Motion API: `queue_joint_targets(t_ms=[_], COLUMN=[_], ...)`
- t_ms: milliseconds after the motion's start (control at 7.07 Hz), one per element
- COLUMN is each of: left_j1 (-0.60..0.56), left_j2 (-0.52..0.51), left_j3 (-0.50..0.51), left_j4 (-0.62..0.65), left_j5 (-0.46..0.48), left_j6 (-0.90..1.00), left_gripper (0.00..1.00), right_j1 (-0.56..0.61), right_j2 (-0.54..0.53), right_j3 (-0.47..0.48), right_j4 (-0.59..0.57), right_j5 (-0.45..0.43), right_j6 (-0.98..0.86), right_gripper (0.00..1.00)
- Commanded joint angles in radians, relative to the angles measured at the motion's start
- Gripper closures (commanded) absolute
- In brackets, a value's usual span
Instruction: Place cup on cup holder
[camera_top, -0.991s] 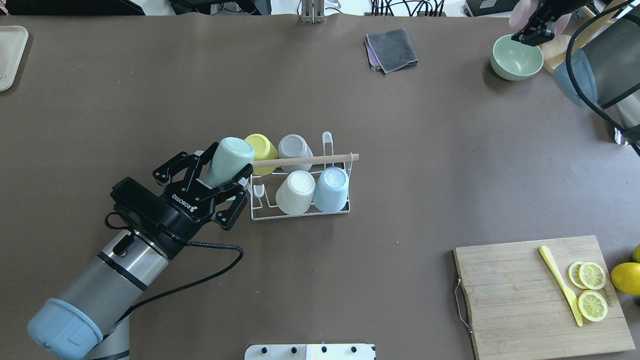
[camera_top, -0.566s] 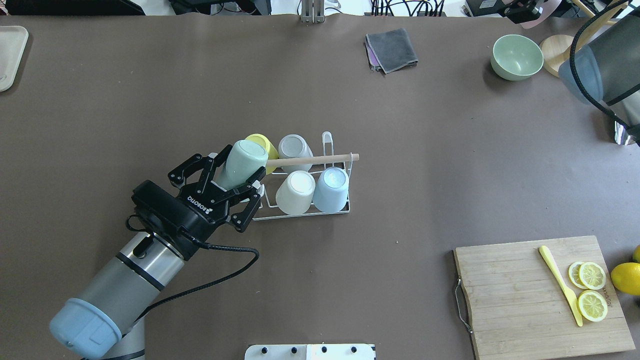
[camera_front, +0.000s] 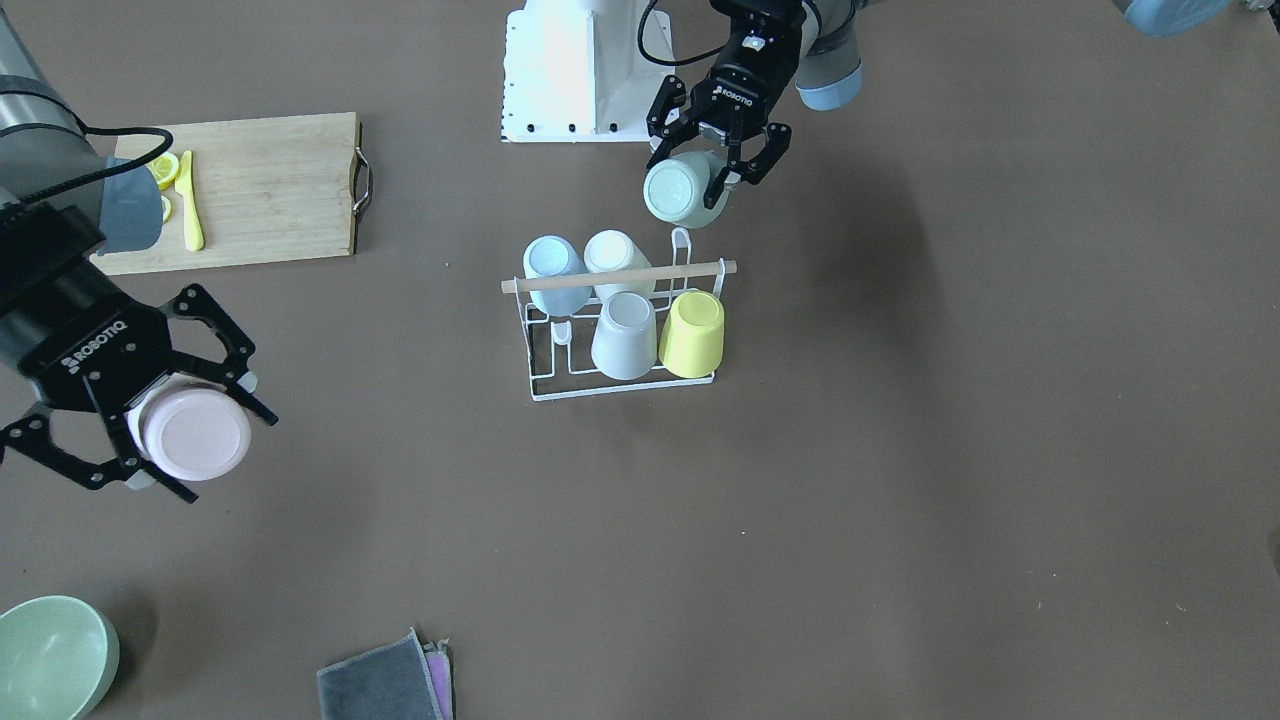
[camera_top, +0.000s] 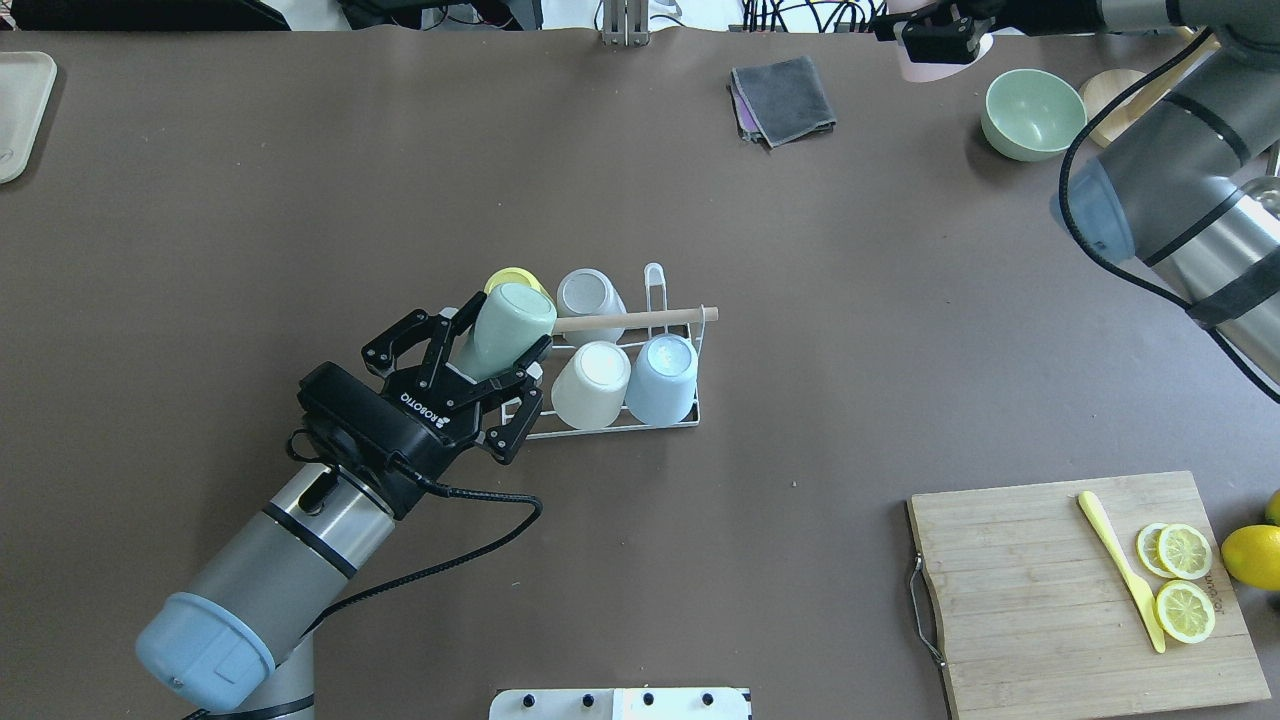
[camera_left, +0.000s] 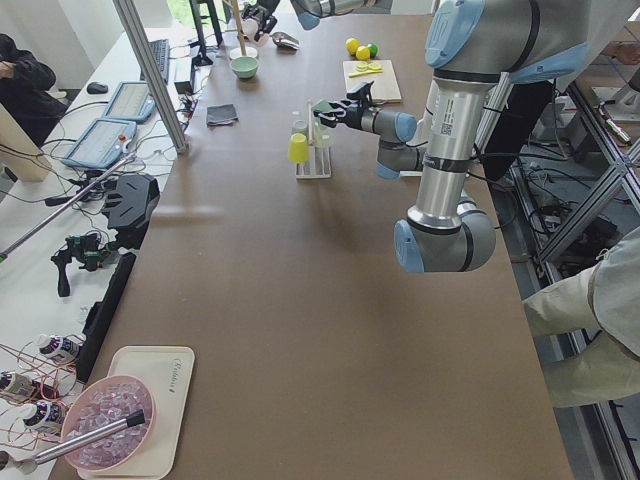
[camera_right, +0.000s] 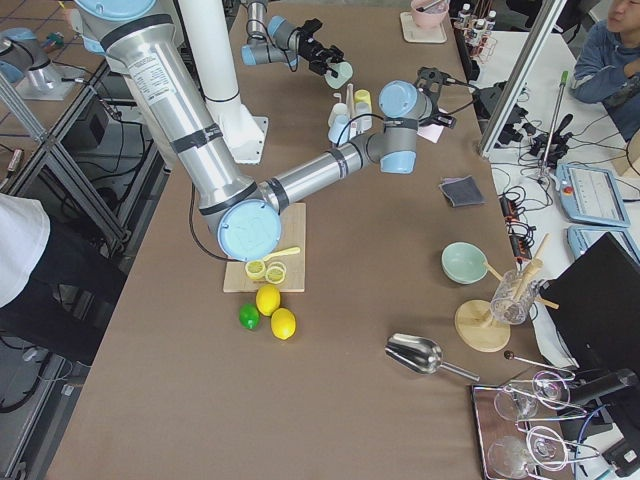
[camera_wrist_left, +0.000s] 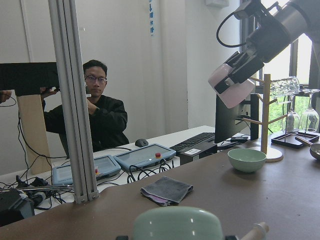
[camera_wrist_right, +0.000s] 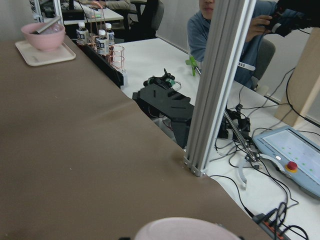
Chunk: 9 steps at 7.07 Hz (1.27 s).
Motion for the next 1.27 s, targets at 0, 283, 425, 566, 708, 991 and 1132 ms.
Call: queue_joint_targets(t_ms=[0, 283, 425, 566, 708, 991, 1132], left_j1=[0.002, 0.002, 0.000, 0.002, 0.000, -0.004, -0.004], left_j2=[-0.015, -0.013, -0.013, -0.013, -0.015, -0.015, -0.015], left_j3=[0.028, 0.031, 0.036, 0.037, 0.037, 0.045, 0.049], left_j4=[0.002, -0.001, -0.001, -0.001, 0.002, -0.001, -0.001], left_j5=[-0.001, -0.001, -0.001, -0.001, -0.001, -0.001, -0.001], left_j6=[0.000, 0.000, 0.000, 0.000, 0.000, 0.000, 0.000], left_gripper=[1.00, 1.00, 1.00, 1.00, 1.00, 1.00, 1.00], right_j1=[-0.064, -0.118, -0.117, -0.118, -0.121, -0.188, -0.231], right_j2=[0.004, 0.052, 0.115, 0.122, 0.143, 0.220, 0.221], right_j3=[-0.025, -0.121, -0.198, -0.207, -0.233, -0.435, -0.445], right_j4=[0.242, 0.468, 0.572, 0.639, 0.791, 1.149, 1.142], right_j5=[0.001, 0.051, 0.066, 0.063, 0.052, -0.046, -0.049], right_j6=[0.156, 0.214, 0.214, 0.223, 0.343, 0.520, 0.451], right_gripper=[1.00, 1.00, 1.00, 1.00, 1.00, 1.00, 1.00])
